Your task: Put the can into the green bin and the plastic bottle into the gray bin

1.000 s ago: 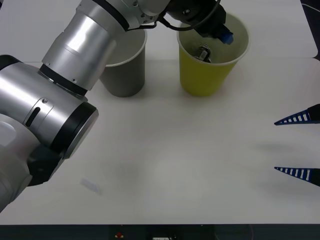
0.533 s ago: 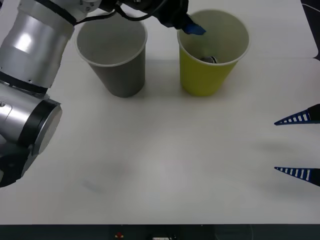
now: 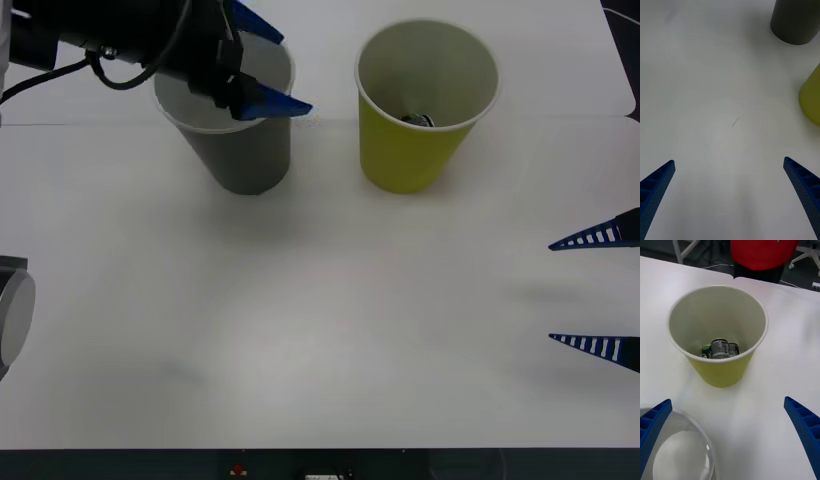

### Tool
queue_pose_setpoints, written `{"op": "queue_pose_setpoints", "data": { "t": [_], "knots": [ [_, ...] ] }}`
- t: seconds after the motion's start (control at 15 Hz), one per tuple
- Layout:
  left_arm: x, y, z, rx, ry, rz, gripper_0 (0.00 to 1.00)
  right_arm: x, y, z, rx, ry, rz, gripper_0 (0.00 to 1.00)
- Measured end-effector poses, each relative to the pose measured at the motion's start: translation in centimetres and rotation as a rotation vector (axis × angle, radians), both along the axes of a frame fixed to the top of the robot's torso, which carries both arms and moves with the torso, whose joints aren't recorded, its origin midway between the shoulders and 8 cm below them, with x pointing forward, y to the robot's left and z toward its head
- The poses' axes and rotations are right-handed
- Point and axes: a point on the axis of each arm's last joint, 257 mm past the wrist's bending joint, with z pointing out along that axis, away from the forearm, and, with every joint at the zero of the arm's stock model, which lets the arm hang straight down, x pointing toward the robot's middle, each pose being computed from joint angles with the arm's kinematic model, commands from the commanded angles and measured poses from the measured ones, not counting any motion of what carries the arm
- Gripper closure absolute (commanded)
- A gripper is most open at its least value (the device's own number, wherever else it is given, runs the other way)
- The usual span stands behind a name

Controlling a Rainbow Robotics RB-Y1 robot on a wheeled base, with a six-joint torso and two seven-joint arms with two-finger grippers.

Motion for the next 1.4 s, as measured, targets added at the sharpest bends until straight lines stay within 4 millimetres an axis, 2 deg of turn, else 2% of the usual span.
{"op": "queue_pose_setpoints", "data": {
  "t": [0.27, 0.73, 1.0, 1.4],
  "knots": [
    [-3.5, 4.8, -3.4, 0.039, -0.056, -0.047, 0.00, 0.0, 0.0, 0.0, 0.000, 0.000, 0.000, 0.00],
    [-10.0, 11.0, -9.2, 0.111, -0.133, -0.132, 0.00, 0.0, 0.0, 0.0, 0.000, 0.000, 0.000, 0.00],
    [-12.9, 13.0, -12.4, 0.147, -0.156, -0.194, 0.00, 0.0, 0.0, 0.0, 0.000, 0.000, 0.000, 0.00],
    [-16.4, 15.9, -15.2, 0.193, -0.109, -0.238, 0.00, 0.0, 0.0, 0.0, 0.000, 0.000, 0.000, 0.00]
  ]
}}
